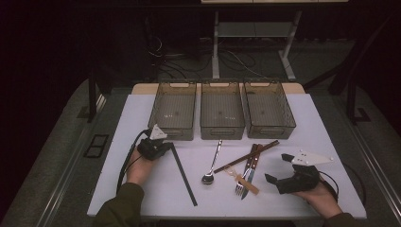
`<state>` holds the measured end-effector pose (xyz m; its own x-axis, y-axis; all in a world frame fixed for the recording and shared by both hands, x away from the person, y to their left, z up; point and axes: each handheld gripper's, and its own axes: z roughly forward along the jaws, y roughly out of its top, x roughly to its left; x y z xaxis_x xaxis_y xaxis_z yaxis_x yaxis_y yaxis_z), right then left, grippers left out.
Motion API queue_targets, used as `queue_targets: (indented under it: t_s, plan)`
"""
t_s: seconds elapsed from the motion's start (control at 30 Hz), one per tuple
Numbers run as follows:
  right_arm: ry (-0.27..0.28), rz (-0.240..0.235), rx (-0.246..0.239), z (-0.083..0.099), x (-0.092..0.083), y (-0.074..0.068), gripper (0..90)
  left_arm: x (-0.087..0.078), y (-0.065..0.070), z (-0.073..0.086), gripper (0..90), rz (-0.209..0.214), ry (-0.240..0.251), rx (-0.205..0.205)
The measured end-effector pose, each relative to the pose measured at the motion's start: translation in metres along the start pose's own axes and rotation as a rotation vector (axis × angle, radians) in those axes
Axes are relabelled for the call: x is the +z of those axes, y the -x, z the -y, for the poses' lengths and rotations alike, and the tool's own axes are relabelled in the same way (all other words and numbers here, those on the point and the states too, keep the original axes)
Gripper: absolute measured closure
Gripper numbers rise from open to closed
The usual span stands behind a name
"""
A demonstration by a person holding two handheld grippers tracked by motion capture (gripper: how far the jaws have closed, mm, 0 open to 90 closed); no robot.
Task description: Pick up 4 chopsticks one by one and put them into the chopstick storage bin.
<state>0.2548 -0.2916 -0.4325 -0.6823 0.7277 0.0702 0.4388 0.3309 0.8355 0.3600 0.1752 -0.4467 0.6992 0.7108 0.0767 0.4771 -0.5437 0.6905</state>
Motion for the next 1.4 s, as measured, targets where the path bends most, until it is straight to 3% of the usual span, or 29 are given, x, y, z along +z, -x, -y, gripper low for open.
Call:
queue_targets:
  t_s: [0.4, 1.4]
  plan:
    - [0.001, 0.0, 0.002, 0.0, 0.0, 0.0, 1.0, 0.005, 0.006, -0.007, 89.8, 0.017, -0.005, 0.032]
    - [0.0, 0.0, 0.002, 0.0, 0.0, 0.0, 1.0, 0.016, 0.019, -0.018, 89.8, 0.069, 0.015, 0.068]
